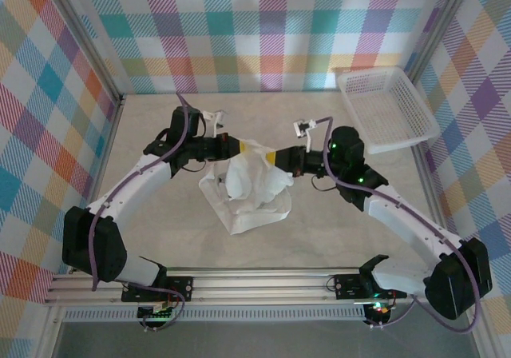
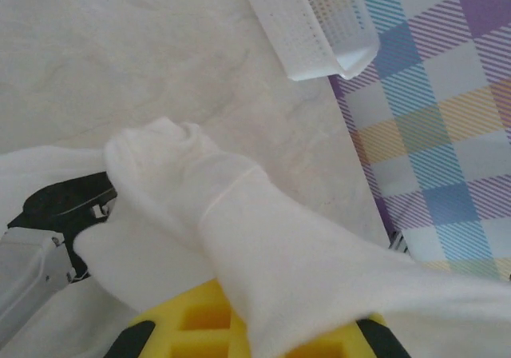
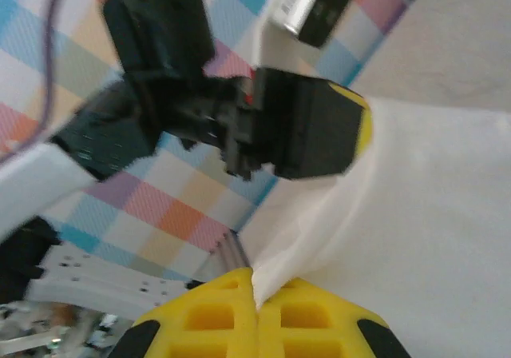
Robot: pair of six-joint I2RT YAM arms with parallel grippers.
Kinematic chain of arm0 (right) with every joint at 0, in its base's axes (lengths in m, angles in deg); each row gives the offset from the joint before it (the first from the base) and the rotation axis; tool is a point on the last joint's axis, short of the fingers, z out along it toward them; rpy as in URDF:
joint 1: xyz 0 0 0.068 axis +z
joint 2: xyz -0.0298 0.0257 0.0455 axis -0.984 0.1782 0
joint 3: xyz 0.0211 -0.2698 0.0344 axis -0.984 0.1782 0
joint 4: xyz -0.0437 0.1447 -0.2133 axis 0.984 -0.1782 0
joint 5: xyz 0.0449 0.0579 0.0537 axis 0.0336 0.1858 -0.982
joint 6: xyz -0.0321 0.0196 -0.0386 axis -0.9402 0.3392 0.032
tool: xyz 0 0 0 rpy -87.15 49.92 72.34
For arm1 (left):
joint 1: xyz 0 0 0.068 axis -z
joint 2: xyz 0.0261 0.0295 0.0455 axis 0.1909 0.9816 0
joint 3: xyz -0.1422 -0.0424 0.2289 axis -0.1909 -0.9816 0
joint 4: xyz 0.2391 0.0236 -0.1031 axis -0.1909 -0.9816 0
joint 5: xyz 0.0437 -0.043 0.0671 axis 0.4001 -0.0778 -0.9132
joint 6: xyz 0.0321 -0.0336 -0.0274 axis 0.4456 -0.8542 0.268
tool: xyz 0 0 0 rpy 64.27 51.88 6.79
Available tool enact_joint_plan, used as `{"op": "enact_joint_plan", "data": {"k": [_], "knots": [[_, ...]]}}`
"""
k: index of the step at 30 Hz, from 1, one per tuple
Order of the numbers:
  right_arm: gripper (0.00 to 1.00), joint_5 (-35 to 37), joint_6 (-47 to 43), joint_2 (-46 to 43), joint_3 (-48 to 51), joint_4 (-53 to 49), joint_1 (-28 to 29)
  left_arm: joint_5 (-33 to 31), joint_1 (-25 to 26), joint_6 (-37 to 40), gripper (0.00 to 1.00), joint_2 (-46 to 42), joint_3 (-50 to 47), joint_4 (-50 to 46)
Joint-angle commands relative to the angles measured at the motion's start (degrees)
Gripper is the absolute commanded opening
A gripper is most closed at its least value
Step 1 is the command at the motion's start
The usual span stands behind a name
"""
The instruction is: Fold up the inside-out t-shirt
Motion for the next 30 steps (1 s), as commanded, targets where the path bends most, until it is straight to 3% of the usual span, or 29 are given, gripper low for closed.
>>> {"op": "enact_joint_plan", "data": {"k": [1, 5, 8, 10, 14, 18, 22, 24, 28, 30], "knots": [[0.0, -12.17, 6.46, 2.23, -3.04, 11.7, -1.57, 0.56, -1.51, 4.16, 0.1, -0.99, 0.24, 1.16], [0.0, -12.12, 7.86, 5.16, -4.72, 13.04, -3.65, -5.66, -0.91, 14.33, 0.45, -6.35, 0.31, -9.92], [0.0, -12.29, 7.12, 6.72, -6.7, 10.9, -4.54, -8.42, -0.28, 15.7, 0.57, -13.58, -4.78, -9.66], [0.0, -12.44, 6.39, 7.48, -7.43, 10.14, -4.63, -10.47, 1.23, 15.16, 0.59, -17.85, -7.61, -8.81], [0.0, -12.59, 6.15, 8.82, -8.62, 8.71, -4.64, -13.77, 8.89, 14.58, 0.61, -22.44, -9.09, -6.24], [0.0, -12.9, 6.41, 9.46, -9.19, 8.17, -4.64, -17.52, 13.78, 15.54, 0.61, -19.24, -6.91, -3.87], [0.0, -13.1, 7.02, 9.2, -9.07, 8.26, -4.59, -19.93, 14.86, 16.78, 0.63, -12.11, -3.27, -1.77], [0.0, -12.85, 6.76, 8.72, -8.9, 7.64, -4.57, -22.35, 14.88, 16.31, 0.56, -10.15, -2.55, 0.62], [0.0, -11.79, 4.91, 7.91, -8.7, 3.81, -4.64, -26.0, 14.67, 11.84, 0.03, -11.62, -3.1, 6.76], [0.02, -10.52, 3.32, 7.88, -8.95, 0.65, -4.71, -24.02, 13.91, 8.96, 0.0, -12.69, -2.14, 7.32]]}}
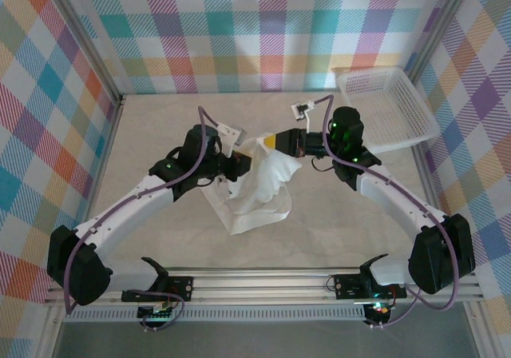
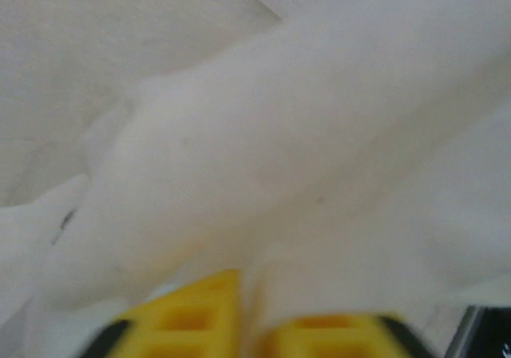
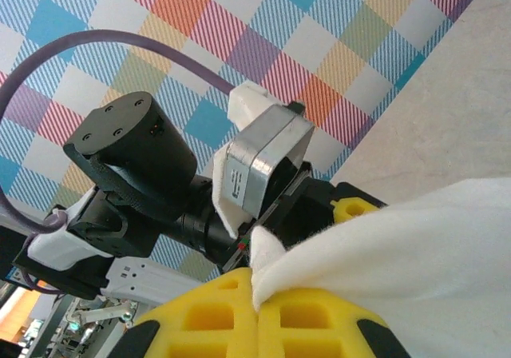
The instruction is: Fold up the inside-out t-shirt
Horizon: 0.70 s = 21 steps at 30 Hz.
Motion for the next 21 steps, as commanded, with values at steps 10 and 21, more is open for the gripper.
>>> {"op": "enact_joint_plan", "data": {"k": [10, 21], "knots": [[0.34, 11.83, -13.1, -0.74, -0.44, -17.93, -5.41, 14.35, -3.26, -12.44, 0.0, -1.05, 9.92, -1.62], [0.68, 47.11, -47.47, -16.98, 16.67, -6.54, 9.52, 16.3, -3.25, -12.47, 0.0, 1.02, 8.93, -3.93]]}}
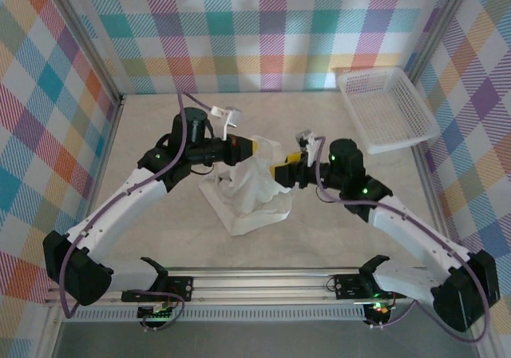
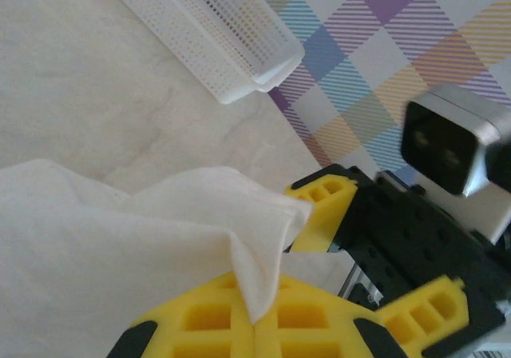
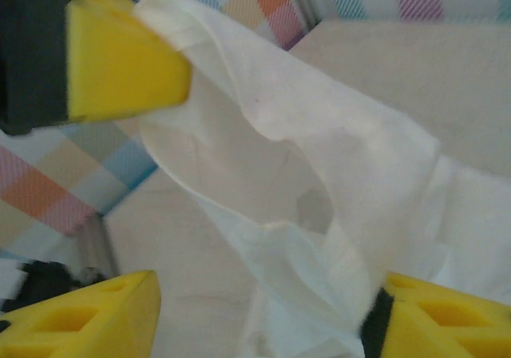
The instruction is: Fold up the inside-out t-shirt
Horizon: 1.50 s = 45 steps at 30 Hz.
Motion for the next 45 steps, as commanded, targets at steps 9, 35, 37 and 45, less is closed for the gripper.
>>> {"op": "enact_joint_plan", "data": {"k": [9, 35, 37, 45], "knots": [[0.83, 21.64, -22.77, 14.69, -7.58, 7.29, 0.93, 3.75, -0.52, -0.2, 0.0, 0.44, 0.9, -0.49], [0.27, 26.09, 15.48, -3.84, -8.31, -15.82, -9.16, 9.37, 5.65, 2.48, 0.62, -4.01, -4.73, 12.92], [0.42, 38.9, 23.94, -15.38, 1.51, -21.79, -9.14, 5.73, 5.56, 3.44, 0.65, -7.07, -5.29, 13.36], [0.68, 39.5, 17.78, -27.36, 10.01, -16.3, -9.23, -24.18, 1.14, -0.89, 0.69, -1.33, -0.96, -4.8]]}}
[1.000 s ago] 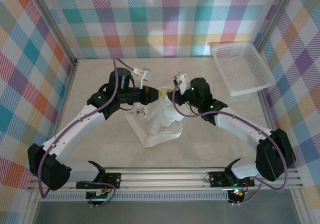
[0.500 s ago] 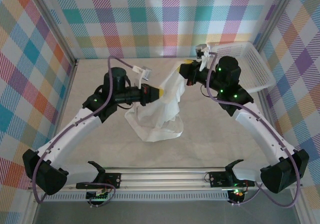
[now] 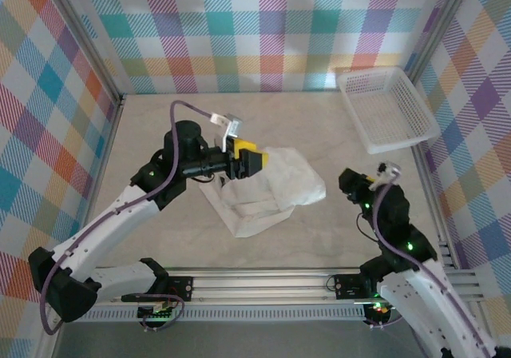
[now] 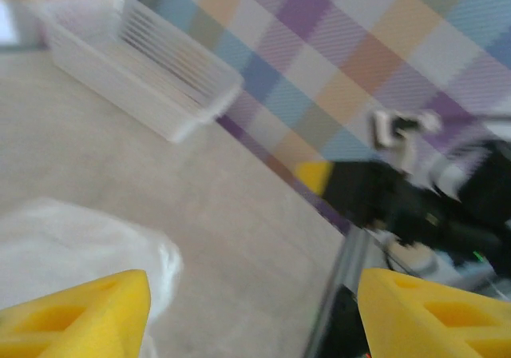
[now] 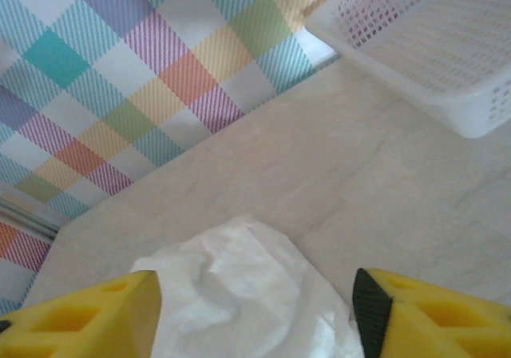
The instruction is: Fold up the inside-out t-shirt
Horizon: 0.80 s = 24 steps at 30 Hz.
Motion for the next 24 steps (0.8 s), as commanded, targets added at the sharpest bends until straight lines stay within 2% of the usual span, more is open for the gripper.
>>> {"op": "enact_joint_plan", "data": {"k": [1, 5, 7, 9, 11, 13, 14, 15, 16, 17, 19, 20, 21, 24], "knots": [[0.71, -6.41, -7.09, 13.97, -5.96, 3.53, 0.08, -14.99, -5.4, -5.29, 0.69, 7.93, 3.89, -13.48], [0.74, -22.03, -13.24, 41.14, -24.54, -7.94, 0.08, -13.01, -11.57, -9.42, 0.71, 16.79, 5.2, -17.17], [0.76, -29.85, -15.68, 54.95, -34.44, -13.35, 0.12, -14.07, -13.46, -9.48, 0.77, 22.29, 6.26, -18.0], [0.83, -32.9, -15.58, 65.26, -42.17, -16.89, 0.22, -13.83, -15.1, -8.05, 0.81, 29.2, 9.26, -20.28], [0.87, -33.65, -13.08, 73.66, -47.98, -19.68, 0.11, -12.47, -16.57, -6.25, 0.86, 36.25, 12.72, -22.15], [0.88, -38.35, -11.63, 81.01, -52.5, -21.04, 0.12, -11.0, -17.55, -5.75, 0.89, 42.74, 15.76, -22.06], [0.87, -40.67, -10.75, 83.28, -53.7, -20.99, 0.16, -9.72, -17.91, -6.08, 0.89, 45.01, 16.84, -21.9], [0.8, -43.87, -9.75, 85.21, -54.15, -19.89, 0.17, -7.47, -18.37, -6.69, 0.87, 47.24, 17.72, -21.07], [0.66, -46.48, -8.82, 86.2, -54.08, -18.22, 0.17, -5.98, -18.57, -7.53, 0.82, 48.77, 18.29, -19.96], [0.49, -47.64, -7.99, 86.47, -54.1, -17.14, 0.17, -5.31, -18.71, -8.26, 0.71, 49.69, 18.64, -19.21], [0.02, -47.97, -7.53, 84.8, -55.29, -15.83, 0.17, -4.25, -18.93, -8.11, 0.29, 50.17, 20.64, -18.61], [0.0, -47.04, -7.82, 83.3, -56.15, -15.46, 0.17, -4.5, -19.02, -7.34, 0.09, 49.56, 21.94, -19.05], [0.0, -45.78, -8.36, 81.08, -56.88, -14.39, 0.17, -5.36, -19.15, -6.49, 0.0, 48.3, 24.0, -20.33], [0.0, -43.43, -11.62, 75.05, -60.85, -11.41, 0.17, -6.07, -20.28, -4.48, 0.0, 42.36, 30.89, -23.81]]}}
